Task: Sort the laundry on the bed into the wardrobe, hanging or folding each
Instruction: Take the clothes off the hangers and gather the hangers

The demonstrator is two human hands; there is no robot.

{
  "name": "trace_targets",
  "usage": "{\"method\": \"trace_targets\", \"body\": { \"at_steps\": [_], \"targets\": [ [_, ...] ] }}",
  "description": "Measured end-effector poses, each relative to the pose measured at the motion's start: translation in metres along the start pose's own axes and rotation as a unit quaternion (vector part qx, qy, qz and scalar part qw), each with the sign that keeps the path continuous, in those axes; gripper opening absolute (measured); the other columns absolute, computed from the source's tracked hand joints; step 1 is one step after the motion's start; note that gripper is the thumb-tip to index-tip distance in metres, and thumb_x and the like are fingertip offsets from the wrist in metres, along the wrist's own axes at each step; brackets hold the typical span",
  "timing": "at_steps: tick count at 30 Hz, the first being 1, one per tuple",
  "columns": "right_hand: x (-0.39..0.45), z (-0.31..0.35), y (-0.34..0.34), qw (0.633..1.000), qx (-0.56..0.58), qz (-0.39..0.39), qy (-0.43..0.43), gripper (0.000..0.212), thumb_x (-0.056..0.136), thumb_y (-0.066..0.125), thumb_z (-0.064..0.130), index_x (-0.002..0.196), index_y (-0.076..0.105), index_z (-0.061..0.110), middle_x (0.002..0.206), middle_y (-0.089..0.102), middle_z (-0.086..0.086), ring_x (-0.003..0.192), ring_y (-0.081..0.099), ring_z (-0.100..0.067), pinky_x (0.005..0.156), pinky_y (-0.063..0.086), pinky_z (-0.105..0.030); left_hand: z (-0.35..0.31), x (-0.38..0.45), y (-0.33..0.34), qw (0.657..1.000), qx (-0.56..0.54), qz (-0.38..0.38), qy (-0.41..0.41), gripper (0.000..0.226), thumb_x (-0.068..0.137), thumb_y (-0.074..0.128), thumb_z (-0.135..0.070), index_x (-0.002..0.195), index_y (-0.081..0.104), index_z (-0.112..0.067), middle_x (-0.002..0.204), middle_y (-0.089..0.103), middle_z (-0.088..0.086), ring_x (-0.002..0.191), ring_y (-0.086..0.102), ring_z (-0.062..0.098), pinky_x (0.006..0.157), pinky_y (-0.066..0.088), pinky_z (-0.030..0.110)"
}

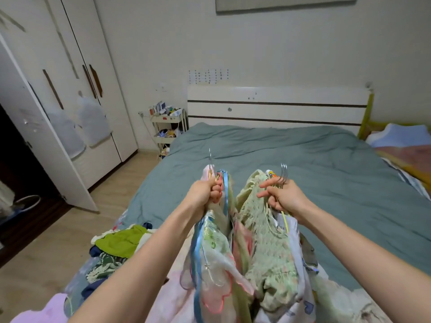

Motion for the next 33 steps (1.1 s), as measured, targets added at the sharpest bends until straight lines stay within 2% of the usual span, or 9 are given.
{"method": "trace_targets", "body": {
  "at_steps": [3, 8, 11, 15, 19, 23, 27, 29, 33],
  "targets": [
    [0.009, 0.030, -0.015, 0.997, 0.033, -0.031, -0.055, 0.024, 0.097, 0.034, -0.010, 0.087, 0.053, 0.002, 0.074, 0.057, -0.020, 0.023, 0.035, -0.005, 0.027, 0.021, -0.011, -0.025, -0.005, 0.011, 0.989, 0.137, -0.004, 0.053, 0.035, 0.099, 0.032, -0.012, 0.068, 0.049, -0.018, 0.048, 0.033, -0.008, 0.034, 0.023, 0.004, 0.033, 0.017, 0.015],
    [0.013, 0.017, -0.025, 0.998, 0.011, -0.055, -0.042, 0.026, 0.099, 0.031, -0.006, 0.085, 0.051, 0.002, 0.069, 0.050, -0.013, 0.026, 0.038, -0.005, 0.027, 0.021, -0.012, 0.027, -0.015, -0.003, 0.964, 0.263, -0.038, -0.009, 0.038, 0.100, 0.040, -0.028, 0.064, 0.047, -0.017, 0.044, 0.043, -0.005, 0.031, 0.032, 0.005, 0.034, 0.021, 0.014],
    [0.013, -0.007, -0.027, 0.998, 0.001, -0.066, -0.022, 0.026, 0.099, 0.031, -0.004, 0.086, 0.053, 0.002, 0.070, 0.051, -0.011, 0.025, 0.035, -0.004, 0.026, 0.019, -0.012, -0.008, -0.005, -0.052, 0.953, 0.261, -0.154, 0.004, 0.039, 0.095, 0.055, -0.034, 0.060, 0.053, -0.016, 0.054, 0.047, 0.003, 0.034, 0.038, 0.008, 0.039, 0.026, 0.015],
    [0.025, -0.010, -0.004, 0.999, 0.002, -0.040, -0.026, 0.027, 0.100, 0.033, -0.002, 0.086, 0.055, 0.003, 0.071, 0.049, -0.007, 0.026, 0.032, -0.002, 0.027, 0.019, -0.013, -0.050, -0.022, -0.102, 0.949, 0.186, -0.242, 0.077, 0.033, 0.093, 0.054, -0.010, 0.060, 0.056, -0.012, 0.039, 0.046, -0.004, 0.029, 0.036, 0.005, 0.034, 0.025, 0.012],
    [0.034, -0.003, 0.050, 0.999, -0.014, 0.011, -0.039, 0.030, 0.099, 0.033, -0.003, 0.081, 0.055, 0.006, 0.070, 0.048, -0.006, 0.027, 0.030, -0.002, 0.027, 0.020, -0.013, -0.078, -0.061, -0.142, 0.889, 0.167, -0.406, 0.131, 0.034, 0.095, 0.050, -0.015, 0.063, 0.057, -0.007, 0.058, 0.054, 0.006, 0.057, 0.049, 0.020, 0.046, 0.034, 0.024],
    [0.026, 0.010, 0.103, 0.995, -0.051, 0.029, -0.085, 0.031, 0.093, 0.028, -0.014, 0.089, 0.056, -0.002, 0.066, 0.046, -0.009, 0.024, 0.034, -0.003, 0.029, 0.024, -0.012, -0.107, -0.113, -0.162, 0.805, 0.185, -0.522, 0.213, 0.031, 0.097, 0.040, -0.014, 0.071, 0.054, -0.006, 0.069, 0.057, 0.012, 0.073, 0.050, 0.030, 0.054, 0.031, 0.030],
    [0.022, 0.030, 0.142, 0.981, -0.117, 0.040, -0.148, 0.036, 0.092, 0.029, -0.013, 0.080, 0.060, 0.001, 0.064, 0.053, -0.003, 0.035, 0.047, 0.004, 0.042, 0.034, -0.010, -0.146, -0.158, -0.178, 0.713, 0.215, -0.608, 0.276, 0.033, 0.100, 0.039, -0.022, 0.097, 0.065, -0.002, 0.103, 0.067, 0.016, 0.095, 0.059, 0.031, 0.072, 0.034, 0.031],
    [0.024, 0.040, 0.156, 0.976, -0.139, 0.038, -0.165, 0.037, 0.093, 0.032, -0.008, 0.077, 0.063, 0.007, 0.064, 0.058, -0.001, 0.040, 0.049, 0.003, 0.048, 0.036, -0.015, -0.170, -0.173, -0.187, 0.694, 0.201, -0.616, 0.313, 0.030, 0.099, 0.040, -0.021, 0.094, 0.066, -0.007, 0.098, 0.068, 0.011, 0.092, 0.060, 0.027, 0.070, 0.032, 0.027],
    [0.019, 0.050, 0.193, 0.972, -0.151, 0.036, -0.177, 0.036, 0.093, 0.035, -0.002, 0.085, 0.067, 0.010, 0.073, 0.065, -0.004, 0.037, 0.046, 0.001, 0.047, 0.032, -0.020, -0.200, -0.186, -0.204, 0.694, 0.187, -0.592, 0.366, 0.025, 0.096, 0.042, -0.017, 0.080, 0.060, -0.022, 0.088, 0.059, -0.002, 0.083, 0.054, 0.020, 0.071, 0.035, 0.024]
  ]
}}
Point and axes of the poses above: each hand's wrist, its own x-axis towards the middle knuckle, its own y-axis out of the palm, z = x × y, the point moved 7 cm from there along x, towards the middle knuckle
